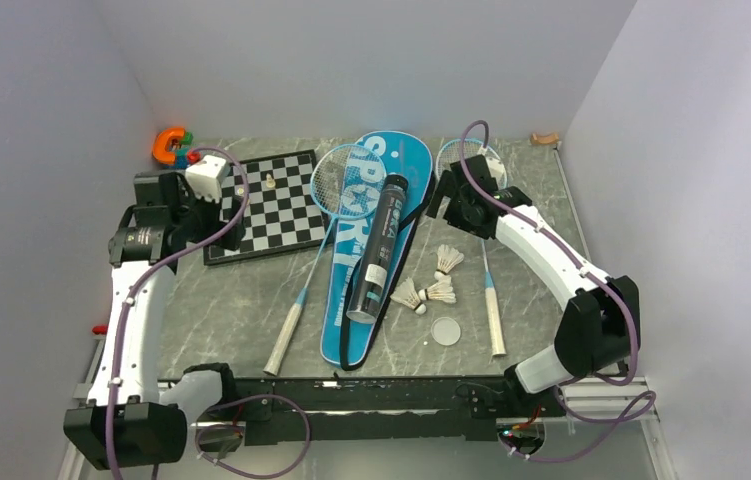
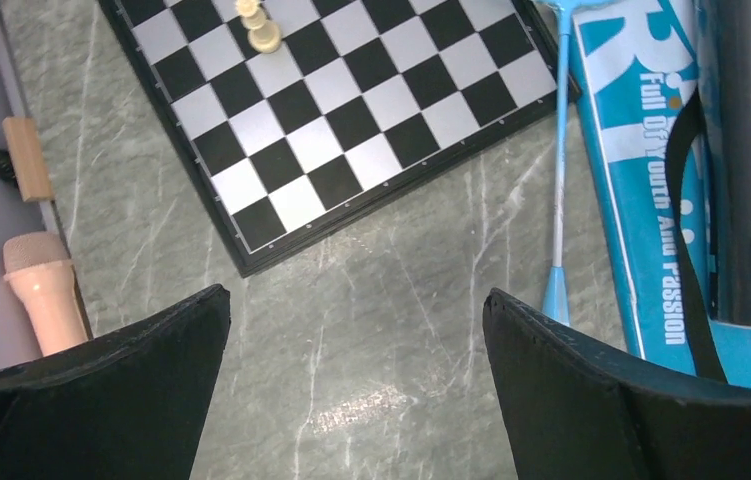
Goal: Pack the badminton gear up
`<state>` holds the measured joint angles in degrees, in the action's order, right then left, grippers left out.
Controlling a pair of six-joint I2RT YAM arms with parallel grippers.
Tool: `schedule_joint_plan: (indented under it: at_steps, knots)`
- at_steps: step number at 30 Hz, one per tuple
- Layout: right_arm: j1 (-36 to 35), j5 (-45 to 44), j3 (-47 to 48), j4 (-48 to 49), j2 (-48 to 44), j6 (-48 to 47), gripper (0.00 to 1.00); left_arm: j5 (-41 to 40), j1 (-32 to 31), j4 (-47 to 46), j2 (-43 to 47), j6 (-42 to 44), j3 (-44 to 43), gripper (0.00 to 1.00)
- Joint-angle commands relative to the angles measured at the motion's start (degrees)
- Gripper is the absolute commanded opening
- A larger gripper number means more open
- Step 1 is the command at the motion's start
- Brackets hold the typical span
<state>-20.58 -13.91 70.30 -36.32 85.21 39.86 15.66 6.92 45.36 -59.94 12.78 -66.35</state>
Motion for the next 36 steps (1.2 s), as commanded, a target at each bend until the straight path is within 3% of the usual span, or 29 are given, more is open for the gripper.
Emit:
schedule_joint_plan:
  at_steps: [1,4,7,17,24,36]
  knots:
    - [-1.1,-4.4,3.3,-1.9,-0.5,-1.3,1.00,-1.6,-4.0,-1.0,0.4,2.1,-0.6,0.99]
    - [-1.1,-3.6,3.1,-1.7,-1.2,-1.6,1.00,4.8,-7.0,-3.8,1.1,5.1,1.6,0.99]
    - [-1.2,-3.6,1.9,-2.1,-2.1,-2.0,1.00,0.8,-14.6,-5.1,-2.0,4.6,0.8,0.99]
    - [-1.1,-6.8,-2.2,-8.0,-11.4,-0.2,1.00,-1.6,-31.9,-9.3,-26.7,-5.2,-10.9,0.99]
    - [-1.1,-6.1,-3.7,-10.3,-15.1,0.4,1.00,0.0,-37.4,-13.2,-40.0,-10.7,-19.3,0.99]
    - [-1.1,-7.9,-3.0,-14.6,-20.9,1.4,1.00,1.2,-41.4,-16.4,-53.2,-19.5,-26.7,0.99]
